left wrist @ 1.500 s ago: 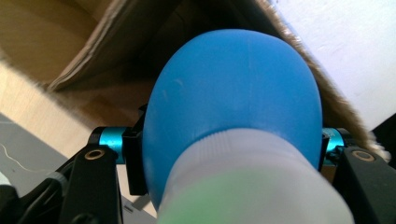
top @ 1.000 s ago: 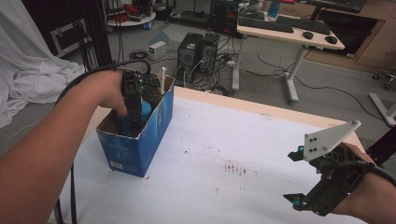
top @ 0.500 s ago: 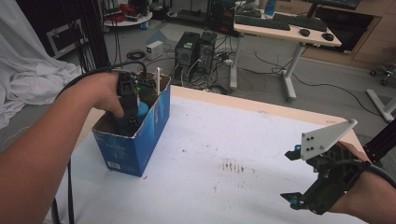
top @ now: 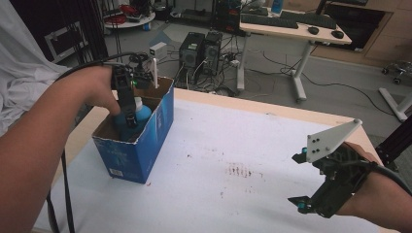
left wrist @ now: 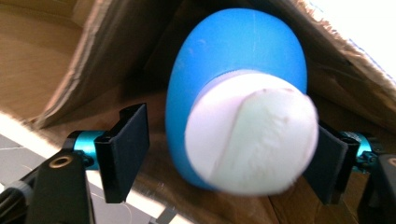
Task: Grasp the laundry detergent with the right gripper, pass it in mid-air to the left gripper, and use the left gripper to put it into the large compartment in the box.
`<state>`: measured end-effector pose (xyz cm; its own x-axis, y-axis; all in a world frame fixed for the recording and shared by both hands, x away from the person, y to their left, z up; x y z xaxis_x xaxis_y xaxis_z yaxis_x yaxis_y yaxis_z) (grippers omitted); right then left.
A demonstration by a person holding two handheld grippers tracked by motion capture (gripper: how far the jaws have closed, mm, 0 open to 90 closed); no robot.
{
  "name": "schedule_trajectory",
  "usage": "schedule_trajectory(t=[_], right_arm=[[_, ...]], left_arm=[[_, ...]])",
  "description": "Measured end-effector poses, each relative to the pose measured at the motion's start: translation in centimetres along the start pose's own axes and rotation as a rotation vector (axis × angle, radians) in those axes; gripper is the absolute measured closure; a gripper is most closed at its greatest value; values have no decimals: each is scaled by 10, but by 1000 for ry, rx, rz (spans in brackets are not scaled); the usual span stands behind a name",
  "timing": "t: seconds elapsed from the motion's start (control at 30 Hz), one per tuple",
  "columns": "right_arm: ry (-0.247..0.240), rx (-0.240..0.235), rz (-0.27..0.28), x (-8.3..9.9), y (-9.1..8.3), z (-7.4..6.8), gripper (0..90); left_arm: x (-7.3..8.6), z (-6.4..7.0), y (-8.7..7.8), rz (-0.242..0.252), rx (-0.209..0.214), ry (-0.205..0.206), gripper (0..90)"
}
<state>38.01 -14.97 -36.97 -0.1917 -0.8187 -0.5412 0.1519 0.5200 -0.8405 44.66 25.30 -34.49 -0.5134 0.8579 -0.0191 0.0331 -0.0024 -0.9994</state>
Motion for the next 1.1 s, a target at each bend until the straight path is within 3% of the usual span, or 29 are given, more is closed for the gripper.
schedule_trajectory(t=[0.2,0.33,0.47,0.7,0.8,0.83,0.9,1.1], right_arm=[[0,-5,-6,2,-2,4,10],[2,-40,-5,3,-7,4,10],[3,-38,-7,4,-14,11,10],[-9,-68,-14,3,-22,22,10],[-9,-71,-18,3,-23,26,10],[-11,-70,-24,3,-23,28,10],[-24,-60,-44,3,-25,33,10],[-14,-48,-86,8,-29,39,10]], left_arm=[[2,0,-18,-13,-20,-18,186],[3,2,-38,-8,-46,-32,164],[-1,8,-58,-5,-91,4,123],[-26,37,-80,15,-107,129,120],[-36,48,-81,18,-106,166,74],[-48,61,-79,24,-83,216,74],[-57,69,-78,20,-72,257,74],[-75,84,-71,9,-47,317,54]])
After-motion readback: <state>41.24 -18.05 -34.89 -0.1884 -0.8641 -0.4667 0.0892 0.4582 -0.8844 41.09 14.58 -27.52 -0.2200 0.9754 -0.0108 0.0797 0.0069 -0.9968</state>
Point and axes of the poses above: each handheld gripper's, and its own axes: y roughly forward along the jaws, x roughly out of its underside, z roughly to its right, the point moved 8 cm from there along y, roughly forward along the jaws, and after that the axes turned 8 degrees about y, right-handed, at the moved point
